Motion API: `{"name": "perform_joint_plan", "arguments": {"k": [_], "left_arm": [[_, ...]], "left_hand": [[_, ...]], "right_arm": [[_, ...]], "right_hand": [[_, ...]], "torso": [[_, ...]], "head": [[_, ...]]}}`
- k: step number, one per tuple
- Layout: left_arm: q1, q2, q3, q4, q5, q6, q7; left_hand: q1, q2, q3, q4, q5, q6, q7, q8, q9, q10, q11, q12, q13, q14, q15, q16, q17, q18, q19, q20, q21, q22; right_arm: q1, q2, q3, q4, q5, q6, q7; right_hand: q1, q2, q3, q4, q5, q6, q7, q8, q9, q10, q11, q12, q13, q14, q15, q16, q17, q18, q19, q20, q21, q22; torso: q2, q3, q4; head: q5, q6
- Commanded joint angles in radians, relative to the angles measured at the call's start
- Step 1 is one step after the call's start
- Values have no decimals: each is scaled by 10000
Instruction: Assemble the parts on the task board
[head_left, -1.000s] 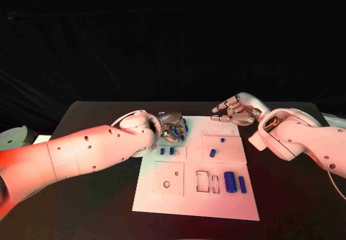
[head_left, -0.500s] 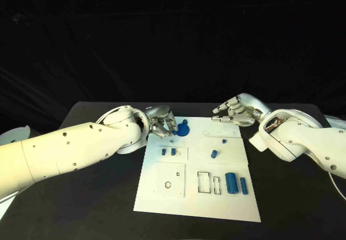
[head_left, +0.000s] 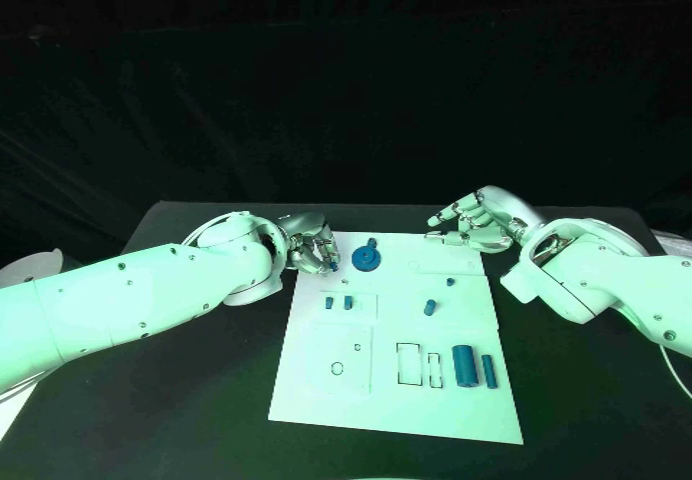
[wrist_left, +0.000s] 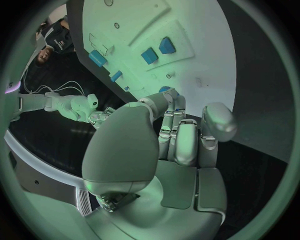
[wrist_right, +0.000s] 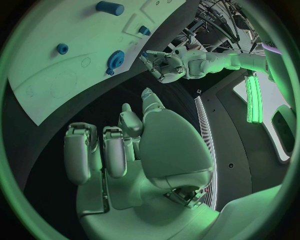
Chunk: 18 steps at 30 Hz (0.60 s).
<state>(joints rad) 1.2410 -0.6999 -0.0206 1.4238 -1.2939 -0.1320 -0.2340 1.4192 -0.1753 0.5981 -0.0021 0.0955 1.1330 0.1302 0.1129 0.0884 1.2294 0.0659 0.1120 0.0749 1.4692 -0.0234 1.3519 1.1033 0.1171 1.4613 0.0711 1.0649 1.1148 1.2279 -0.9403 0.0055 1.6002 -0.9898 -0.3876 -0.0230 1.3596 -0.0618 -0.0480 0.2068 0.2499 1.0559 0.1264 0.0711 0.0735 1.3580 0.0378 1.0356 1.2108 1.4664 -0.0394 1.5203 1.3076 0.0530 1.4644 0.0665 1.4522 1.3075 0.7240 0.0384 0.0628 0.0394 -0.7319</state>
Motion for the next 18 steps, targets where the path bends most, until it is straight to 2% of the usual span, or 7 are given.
{"name": "perform_joint_plan", "arguments": {"k": [1,9,14,18], "left_arm": [[-41,76,-26,-86,-127,281,-125],[-119,214,-73,-228,-184,243,-78],[-146,307,-89,-255,-190,208,-29],[-166,360,-93,-288,-183,194,-3]], "left_hand": [[-99,-26,-76,3,22,60,16,-32,13,79,-19,-41,12,216,0,33,-11,-65,62,17,-53,-16],[-139,-31,-96,9,16,65,11,-41,12,86,-23,-57,14,213,-3,32,-21,-60,58,15,-77,-35],[-160,-35,-107,13,13,68,7,-44,12,90,-24,-65,15,211,-5,31,-28,-58,56,14,-86,-41],[-177,-32,-115,18,12,72,6,-47,12,96,-27,-71,17,211,-6,32,-30,-58,56,14,-88,-42]], "right_arm": [[-9,4,1,8,-50,123,46],[-10,-4,1,16,-51,124,44],[-10,7,1,16,-50,126,48],[-10,11,1,18,-50,127,51]], "right_hand": [[60,1,-50,2,49,31,-30,21,17,-33,-6,38,11,855,41,-66,1846,-15,-4,30,-68,253],[60,1,-50,2,49,31,-30,21,17,-33,-6,38,11,855,41,-66,1846,-15,-4,30,-68,253],[60,1,-50,2,49,31,-30,21,17,-33,-6,38,11,855,41,-66,1846,-15,-4,30,-68,253],[60,1,-50,2,49,31,-30,21,17,-33,-6,38,11,855,41,-66,1846,-15,-4,30,-68,253]], "torso": [[12,-8,-19],[-3,15,-10],[-5,4,-11],[-6,11,-15]], "head": [[1,-22],[-1,-42],[0,-41],[-5,-36]]}}
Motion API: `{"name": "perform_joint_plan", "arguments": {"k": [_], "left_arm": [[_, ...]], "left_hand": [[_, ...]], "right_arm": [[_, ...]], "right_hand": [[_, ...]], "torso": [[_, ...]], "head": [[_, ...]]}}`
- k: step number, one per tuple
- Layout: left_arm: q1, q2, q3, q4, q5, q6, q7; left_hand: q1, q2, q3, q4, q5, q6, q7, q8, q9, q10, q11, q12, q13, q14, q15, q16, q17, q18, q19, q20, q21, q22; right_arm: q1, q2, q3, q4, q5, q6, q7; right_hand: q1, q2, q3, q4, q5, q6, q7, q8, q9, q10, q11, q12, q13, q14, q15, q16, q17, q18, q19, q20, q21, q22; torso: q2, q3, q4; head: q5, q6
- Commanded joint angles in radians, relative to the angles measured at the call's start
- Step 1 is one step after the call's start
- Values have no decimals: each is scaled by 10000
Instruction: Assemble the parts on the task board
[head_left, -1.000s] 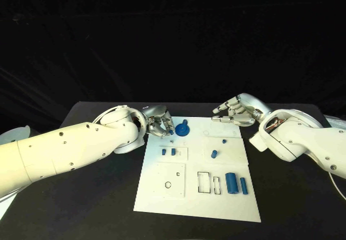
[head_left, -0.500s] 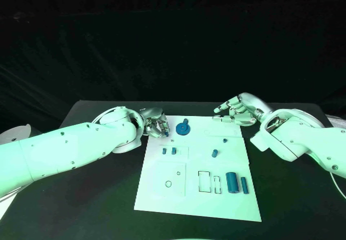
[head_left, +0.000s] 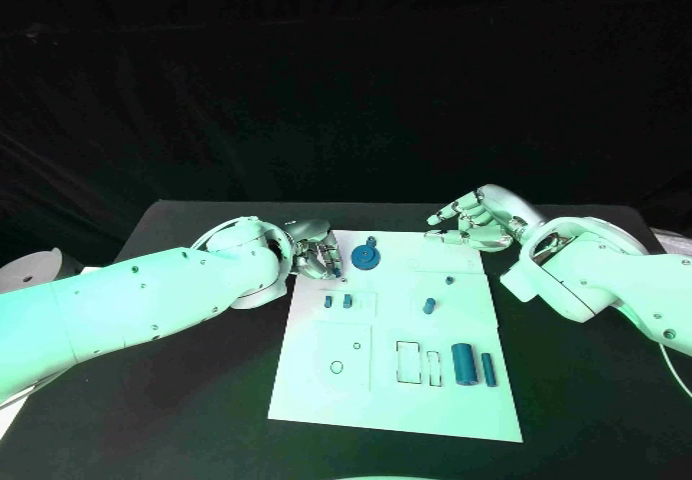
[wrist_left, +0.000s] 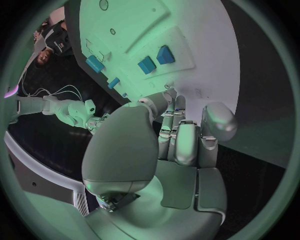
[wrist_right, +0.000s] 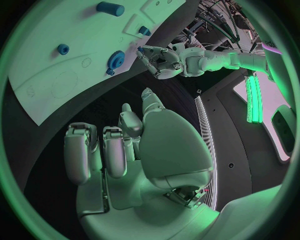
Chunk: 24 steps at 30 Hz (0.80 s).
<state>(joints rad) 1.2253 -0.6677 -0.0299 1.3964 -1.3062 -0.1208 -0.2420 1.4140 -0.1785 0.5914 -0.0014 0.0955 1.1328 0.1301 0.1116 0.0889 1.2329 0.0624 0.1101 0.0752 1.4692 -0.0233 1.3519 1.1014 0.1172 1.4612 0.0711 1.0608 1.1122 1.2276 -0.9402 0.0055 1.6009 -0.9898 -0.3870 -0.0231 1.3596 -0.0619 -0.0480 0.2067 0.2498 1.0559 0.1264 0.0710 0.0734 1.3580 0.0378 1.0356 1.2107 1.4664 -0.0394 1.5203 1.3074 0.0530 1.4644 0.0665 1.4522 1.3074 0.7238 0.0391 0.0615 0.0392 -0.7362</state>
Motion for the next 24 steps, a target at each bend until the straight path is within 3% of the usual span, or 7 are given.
{"name": "perform_joint_plan", "arguments": {"k": [1,24], "left_arm": [[-13,50,-1,-22,-59,81,81],[-88,365,-30,-221,-47,425,76]], "left_hand": [[-126,1,-48,10,12,74,6,-34,6,61,8,-52,14,211,-7,32,-11,-59,57,13,-47,-15],[-147,8,-59,15,11,84,0,-36,7,74,3,-59,17,207,-10,26,-29,-54,53,12,-69,-33]], "right_arm": [[-7,10,1,12,-50,121,52],[-7,8,2,22,-50,128,55]], "right_hand": [[60,1,-50,2,49,32,-30,21,17,-33,-7,38,11,855,41,-66,1847,-15,-5,30,-68,254],[60,1,-50,2,49,32,-30,21,17,-33,-7,38,11,855,41,-66,1847,-15,-5,30,-68,254]], "torso": [[-3,3,-1],[1,-5,8]], "head": [[-3,7],[-48,-35]]}}
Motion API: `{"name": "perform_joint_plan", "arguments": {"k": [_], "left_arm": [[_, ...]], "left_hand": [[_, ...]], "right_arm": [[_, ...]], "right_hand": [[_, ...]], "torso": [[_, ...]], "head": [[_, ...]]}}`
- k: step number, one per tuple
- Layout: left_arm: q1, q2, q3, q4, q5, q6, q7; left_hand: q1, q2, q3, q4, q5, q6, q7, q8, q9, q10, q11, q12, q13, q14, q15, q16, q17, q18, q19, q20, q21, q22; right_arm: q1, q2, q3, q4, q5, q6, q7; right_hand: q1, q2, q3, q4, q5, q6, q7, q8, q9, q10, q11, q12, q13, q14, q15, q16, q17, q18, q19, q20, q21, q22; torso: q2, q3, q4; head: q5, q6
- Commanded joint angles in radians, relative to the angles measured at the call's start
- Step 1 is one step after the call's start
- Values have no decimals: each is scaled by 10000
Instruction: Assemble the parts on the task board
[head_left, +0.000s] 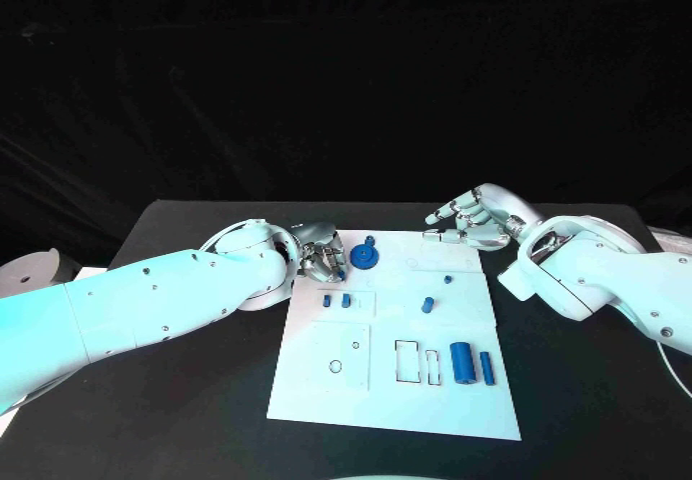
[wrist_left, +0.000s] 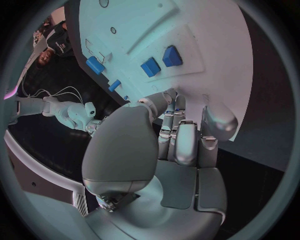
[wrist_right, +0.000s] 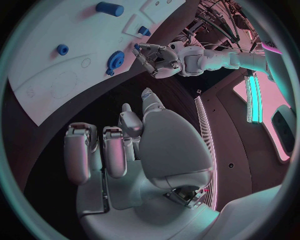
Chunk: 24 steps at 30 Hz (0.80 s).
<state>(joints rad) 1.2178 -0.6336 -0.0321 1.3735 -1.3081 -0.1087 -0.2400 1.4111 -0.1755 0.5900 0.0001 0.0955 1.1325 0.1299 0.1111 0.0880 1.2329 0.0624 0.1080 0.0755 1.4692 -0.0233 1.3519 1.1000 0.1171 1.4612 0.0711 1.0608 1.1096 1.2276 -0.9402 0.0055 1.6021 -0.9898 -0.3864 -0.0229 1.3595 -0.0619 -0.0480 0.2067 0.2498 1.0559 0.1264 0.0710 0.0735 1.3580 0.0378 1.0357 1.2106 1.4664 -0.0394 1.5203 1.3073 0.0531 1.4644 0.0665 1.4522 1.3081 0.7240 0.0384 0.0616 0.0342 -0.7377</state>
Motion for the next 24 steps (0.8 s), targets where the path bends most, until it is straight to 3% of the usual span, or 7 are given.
{"name": "perform_joint_plan", "arguments": {"k": [1,24], "left_arm": [[-14,23,-9,15,-28,328,56],[-15,23,-22,49,-58,507,-44]], "left_hand": [[-122,-16,-48,0,12,94,-3,-30,18,81,-1,-40,17,204,-12,21,-27,-53,53,11,-70,-7],[-138,2,-64,-9,12,130,-21,-25,25,116,-18,-46,26,204,-23,31,-14,-60,59,6,-40,25]], "right_arm": [[-7,7,1,10,-50,123,52],[-7,14,1,0,-50,127,51]], "right_hand": [[60,1,-50,2,49,31,-31,21,17,-33,-7,38,12,855,41,-66,1849,-16,-4,30,-68,247],[60,1,-50,2,49,31,-31,21,17,-33,-7,38,12,855,41,-66,1849,-16,-4,30,-68,247]], "torso": [[-2,1,7],[0,1,5]], "head": [[1,-19],[12,-39]]}}
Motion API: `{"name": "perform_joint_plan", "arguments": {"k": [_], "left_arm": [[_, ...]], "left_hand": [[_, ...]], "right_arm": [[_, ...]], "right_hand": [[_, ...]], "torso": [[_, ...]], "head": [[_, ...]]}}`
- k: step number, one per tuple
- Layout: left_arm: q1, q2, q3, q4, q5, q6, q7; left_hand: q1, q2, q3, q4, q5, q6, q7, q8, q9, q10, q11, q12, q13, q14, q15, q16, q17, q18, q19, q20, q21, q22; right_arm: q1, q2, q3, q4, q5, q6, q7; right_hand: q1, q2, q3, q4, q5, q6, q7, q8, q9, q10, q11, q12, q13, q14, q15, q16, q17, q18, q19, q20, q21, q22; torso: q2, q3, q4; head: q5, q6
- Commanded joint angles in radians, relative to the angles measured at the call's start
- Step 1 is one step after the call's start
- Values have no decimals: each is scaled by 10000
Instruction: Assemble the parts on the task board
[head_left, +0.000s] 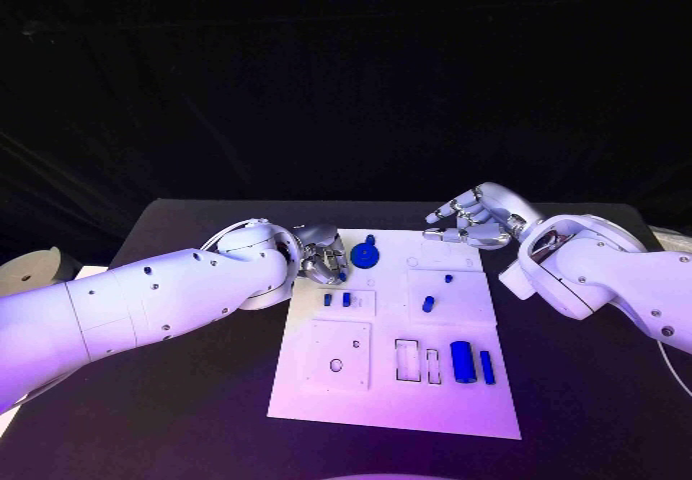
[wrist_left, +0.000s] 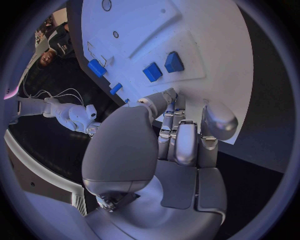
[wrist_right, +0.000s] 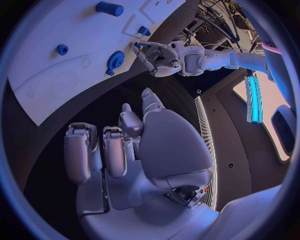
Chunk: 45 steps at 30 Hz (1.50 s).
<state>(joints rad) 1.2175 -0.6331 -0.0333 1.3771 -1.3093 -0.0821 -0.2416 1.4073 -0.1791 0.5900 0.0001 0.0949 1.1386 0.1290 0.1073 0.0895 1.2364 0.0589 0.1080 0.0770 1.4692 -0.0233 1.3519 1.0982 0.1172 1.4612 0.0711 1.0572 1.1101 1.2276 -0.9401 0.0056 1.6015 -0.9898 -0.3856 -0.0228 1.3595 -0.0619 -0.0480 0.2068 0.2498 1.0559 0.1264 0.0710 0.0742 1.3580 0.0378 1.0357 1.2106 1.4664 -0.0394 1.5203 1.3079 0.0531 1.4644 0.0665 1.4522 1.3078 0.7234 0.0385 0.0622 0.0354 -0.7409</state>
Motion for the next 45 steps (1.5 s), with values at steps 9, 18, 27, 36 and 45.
{"name": "perform_joint_plan", "arguments": {"k": [9,18,27,36,45], "left_arm": [[-15,61,-15,-74,-49,317,-146],[-18,60,-26,-112,-9,270,-190],[-20,51,-31,-115,-2,227,-201],[-21,-96,-29,-116,78,170,-276],[-11,-740,7,147,817,-776,317]], "left_hand": [[-246,-41,-109,-17,24,-401,122,-313,-122,-182,136,-286,-33,176,57,0,-93,-72,46,39,-57,-2],[-488,-215,-255,49,35,-765,248,-450,-221,-674,299,-449,-99,114,183,-98,-322,-68,4,138,-199,-95],[-514,-232,-285,56,38,-804,270,-449,-227,-723,316,-439,-98,103,196,-116,-367,-59,-7,154,-253,-137],[-502,-351,-536,-5,45,-1608,344,-469,-270,-1468,423,-451,-136,46,286,-223,-621,-10,-43,249,-509,-327],[-121,-163,-1441,-103,112,-2081,481,-386,-224,-2568,583,-385,-133,41,411,-223,-754,4,1,365,-653,-429]], "right_arm": [[-7,9,1,12,-50,116,53],[-8,-4,1,15,-50,105,49],[-8,-6,1,12,-50,101,46],[-8,-21,1,-80,-82,216,-85],[-8,-89,0,-363,-1146,592,-369]], "right_hand": [[60,1,-50,2,49,31,-30,21,9,-33,-7,38,13,855,41,-66,1843,-16,-4,30,-68,250],[60,1,-50,2,49,31,-30,21,9,-33,-7,38,13,855,41,-66,1843,-16,-4,30,-68,250],[60,1,-50,2,49,31,-30,21,9,-33,-7,38,13,855,41,-66,1843,-16,-4,30,-68,250],[174,64,-200,21,49,-72,-3,-18,-10,-663,15,-1341,-932,806,55,-215,1659,60,-167,35,-277,-109],[894,265,-281,154,35,-189,151,-1,-8,-2667,193,-6181,-4801,673,182,-759,1019,188,-406,111,-714,-780]], "torso": [[6,3,-10],[-3,6,2],[-1,1,-3],[-4,-4,-8],[-20,-6,9]], "head": [[-5,-14],[-29,-30],[-23,-20],[-40,-19],[-87,7]]}}
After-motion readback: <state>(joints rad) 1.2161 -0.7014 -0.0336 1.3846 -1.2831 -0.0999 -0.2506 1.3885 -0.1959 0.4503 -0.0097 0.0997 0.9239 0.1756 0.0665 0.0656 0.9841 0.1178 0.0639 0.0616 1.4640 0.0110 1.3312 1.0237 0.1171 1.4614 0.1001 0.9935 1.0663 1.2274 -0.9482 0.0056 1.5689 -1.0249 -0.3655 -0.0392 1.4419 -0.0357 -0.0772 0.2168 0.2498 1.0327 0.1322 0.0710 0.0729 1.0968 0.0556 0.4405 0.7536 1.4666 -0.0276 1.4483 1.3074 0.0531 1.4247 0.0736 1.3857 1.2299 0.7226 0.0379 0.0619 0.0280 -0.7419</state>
